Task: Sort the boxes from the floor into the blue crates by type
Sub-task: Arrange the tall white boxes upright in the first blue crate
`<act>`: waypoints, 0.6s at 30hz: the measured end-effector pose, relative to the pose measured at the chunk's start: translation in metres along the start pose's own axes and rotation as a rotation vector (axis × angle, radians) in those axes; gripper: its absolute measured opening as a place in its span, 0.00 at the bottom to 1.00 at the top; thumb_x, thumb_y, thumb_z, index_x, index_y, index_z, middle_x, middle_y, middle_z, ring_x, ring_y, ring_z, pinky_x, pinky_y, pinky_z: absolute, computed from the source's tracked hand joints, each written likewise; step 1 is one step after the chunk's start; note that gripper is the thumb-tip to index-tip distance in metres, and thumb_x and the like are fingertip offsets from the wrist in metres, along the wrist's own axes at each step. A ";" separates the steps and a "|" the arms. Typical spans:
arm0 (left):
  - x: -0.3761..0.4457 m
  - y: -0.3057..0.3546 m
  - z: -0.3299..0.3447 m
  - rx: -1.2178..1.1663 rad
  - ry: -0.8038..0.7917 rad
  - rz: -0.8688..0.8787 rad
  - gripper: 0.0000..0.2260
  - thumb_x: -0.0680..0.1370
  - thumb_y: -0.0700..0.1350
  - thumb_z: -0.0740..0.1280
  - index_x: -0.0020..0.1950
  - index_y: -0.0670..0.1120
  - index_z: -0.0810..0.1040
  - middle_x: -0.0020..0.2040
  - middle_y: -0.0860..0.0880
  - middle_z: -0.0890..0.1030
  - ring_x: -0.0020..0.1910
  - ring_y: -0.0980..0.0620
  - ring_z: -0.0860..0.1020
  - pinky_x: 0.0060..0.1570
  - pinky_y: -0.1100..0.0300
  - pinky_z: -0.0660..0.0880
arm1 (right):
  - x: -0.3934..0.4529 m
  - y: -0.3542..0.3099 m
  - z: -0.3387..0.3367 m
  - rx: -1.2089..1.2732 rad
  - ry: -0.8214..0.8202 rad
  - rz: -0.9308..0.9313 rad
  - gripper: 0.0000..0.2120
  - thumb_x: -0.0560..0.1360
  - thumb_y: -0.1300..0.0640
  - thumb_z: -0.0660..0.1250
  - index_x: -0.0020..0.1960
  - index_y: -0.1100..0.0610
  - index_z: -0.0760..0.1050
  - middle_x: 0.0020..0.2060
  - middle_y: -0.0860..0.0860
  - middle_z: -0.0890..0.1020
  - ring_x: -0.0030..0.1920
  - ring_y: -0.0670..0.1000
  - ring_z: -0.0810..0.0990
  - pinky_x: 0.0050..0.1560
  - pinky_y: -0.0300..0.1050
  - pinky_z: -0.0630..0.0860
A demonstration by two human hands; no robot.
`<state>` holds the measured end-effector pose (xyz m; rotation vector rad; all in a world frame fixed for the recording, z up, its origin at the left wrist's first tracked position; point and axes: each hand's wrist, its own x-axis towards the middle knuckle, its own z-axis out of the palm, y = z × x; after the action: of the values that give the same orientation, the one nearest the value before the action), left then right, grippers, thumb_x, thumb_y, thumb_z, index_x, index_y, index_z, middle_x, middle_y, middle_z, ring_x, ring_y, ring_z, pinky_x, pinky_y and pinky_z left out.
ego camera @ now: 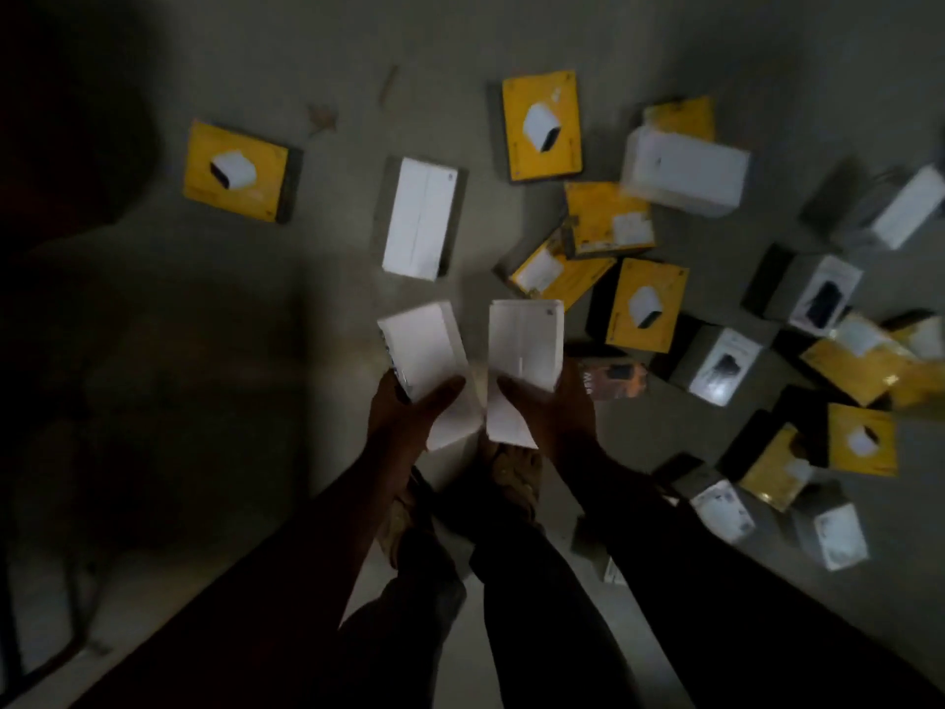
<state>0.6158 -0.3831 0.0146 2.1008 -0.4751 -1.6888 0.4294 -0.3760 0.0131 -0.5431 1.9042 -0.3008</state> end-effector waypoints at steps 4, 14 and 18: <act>-0.116 0.066 0.006 -0.006 -0.169 -0.025 0.20 0.69 0.51 0.80 0.59 0.51 0.81 0.54 0.50 0.86 0.51 0.51 0.85 0.53 0.49 0.82 | -0.088 -0.029 -0.092 0.051 -0.026 0.001 0.41 0.58 0.30 0.81 0.65 0.42 0.73 0.55 0.44 0.84 0.55 0.49 0.84 0.55 0.57 0.83; -0.411 0.236 0.042 0.258 -0.555 0.289 0.26 0.66 0.48 0.80 0.63 0.49 0.79 0.55 0.48 0.85 0.53 0.48 0.84 0.51 0.50 0.82 | -0.388 -0.114 -0.274 0.685 -0.039 -0.064 0.23 0.79 0.40 0.64 0.68 0.53 0.75 0.58 0.54 0.84 0.57 0.54 0.83 0.62 0.58 0.79; -0.500 0.273 0.062 0.333 -0.726 0.382 0.23 0.67 0.48 0.78 0.61 0.52 0.80 0.54 0.51 0.86 0.53 0.50 0.84 0.50 0.54 0.81 | -0.476 -0.104 -0.331 1.032 0.031 -0.055 0.22 0.85 0.42 0.53 0.63 0.54 0.80 0.58 0.68 0.80 0.61 0.70 0.78 0.62 0.71 0.74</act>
<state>0.4459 -0.3755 0.5616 1.3743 -1.3521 -2.1884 0.2979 -0.2419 0.5712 0.1135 1.4940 -1.2287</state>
